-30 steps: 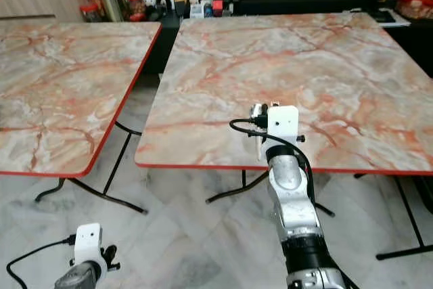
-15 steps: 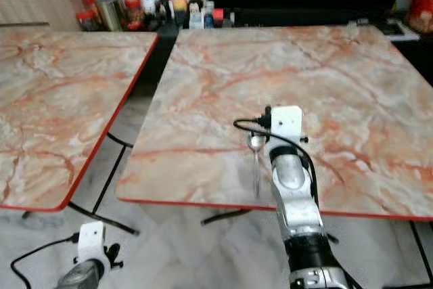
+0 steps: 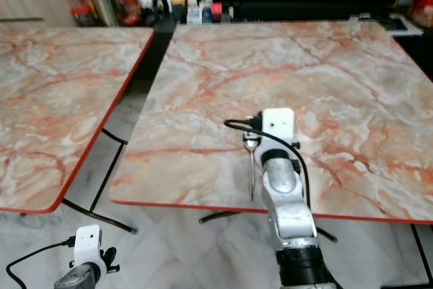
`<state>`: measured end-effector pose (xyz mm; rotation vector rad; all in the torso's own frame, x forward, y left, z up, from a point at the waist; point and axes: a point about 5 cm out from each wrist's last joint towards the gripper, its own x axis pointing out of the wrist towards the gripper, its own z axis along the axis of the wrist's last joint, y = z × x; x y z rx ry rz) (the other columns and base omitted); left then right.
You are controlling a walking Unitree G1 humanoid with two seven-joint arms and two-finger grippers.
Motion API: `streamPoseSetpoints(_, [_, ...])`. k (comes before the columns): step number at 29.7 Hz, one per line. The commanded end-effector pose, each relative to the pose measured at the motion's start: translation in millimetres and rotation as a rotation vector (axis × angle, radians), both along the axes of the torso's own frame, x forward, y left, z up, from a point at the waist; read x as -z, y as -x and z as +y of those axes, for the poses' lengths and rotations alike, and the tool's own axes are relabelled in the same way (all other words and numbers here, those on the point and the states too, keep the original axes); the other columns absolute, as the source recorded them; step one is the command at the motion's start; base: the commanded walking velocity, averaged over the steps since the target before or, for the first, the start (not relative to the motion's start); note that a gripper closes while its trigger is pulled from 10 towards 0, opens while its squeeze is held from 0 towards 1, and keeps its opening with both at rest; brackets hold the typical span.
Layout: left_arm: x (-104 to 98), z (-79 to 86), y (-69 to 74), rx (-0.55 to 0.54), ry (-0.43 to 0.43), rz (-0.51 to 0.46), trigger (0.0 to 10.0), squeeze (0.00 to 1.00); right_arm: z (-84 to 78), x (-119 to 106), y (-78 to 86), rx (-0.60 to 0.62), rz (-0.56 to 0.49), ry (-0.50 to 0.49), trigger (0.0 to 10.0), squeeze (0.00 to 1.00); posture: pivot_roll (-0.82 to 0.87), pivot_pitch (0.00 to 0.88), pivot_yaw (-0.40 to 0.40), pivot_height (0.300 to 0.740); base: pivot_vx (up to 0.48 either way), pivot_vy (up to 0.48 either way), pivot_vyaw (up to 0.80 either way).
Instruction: Setting the table
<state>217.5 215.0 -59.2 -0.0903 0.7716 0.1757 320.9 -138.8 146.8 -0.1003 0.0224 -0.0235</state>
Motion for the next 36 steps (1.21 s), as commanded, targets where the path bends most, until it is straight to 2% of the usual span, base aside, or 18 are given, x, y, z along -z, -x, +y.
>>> streamPoseSetpoints(1, [2.4, 4.7, 4.6, -0.006, -0.006, 0.03, 10.0, 0.0, -4.4, 4.6, 1.5, 0.022, 0.033, -0.024, 10.0, 0.0, -0.07, 0.079, 0.063, 0.74, 0.0, 0.274, 0.0])
streamPoseSetpoints(4, [2.5, 4.8, 4.9, -0.007, -0.005, 0.032, 10.0, 0.0, -8.2, 6.3, 1.4, 0.049, 0.047, -0.073, 10.0, 0.0, -0.07, 0.077, 0.063, 0.74, 0.0, 0.376, 0.0])
streamPoseSetpoints(8, [2.7, 5.2, 5.3, -0.007, -0.006, 0.034, 10.0, 0.0, -9.6, 6.4, 0.4, 0.053, 0.061, -0.085, 10.0, 0.0, -0.07, 0.077, 0.063, 0.74, 0.0, 0.455, 0.0])
streamPoseSetpoints(15, [2.6, 6.1, 5.6, 0.0, -0.017, 0.036, 10.0, 0.0, -11.4, 5.6, -0.6, 0.069, 0.056, -0.1, 10.0, 0.0, -0.07, 0.075, 0.066, 0.74, 0.0, 0.436, -0.52])
streamPoseSetpoints(36, [1.9, 7.2, 5.2, 0.01, -0.01, 0.028, 10.0, 0.0, -18.5, 6.5, -3.3, 0.113, 0.064, -0.111, 10.0, 0.0, -0.06, 0.07, 0.074, 0.74, 0.0, 0.0, 0.0])
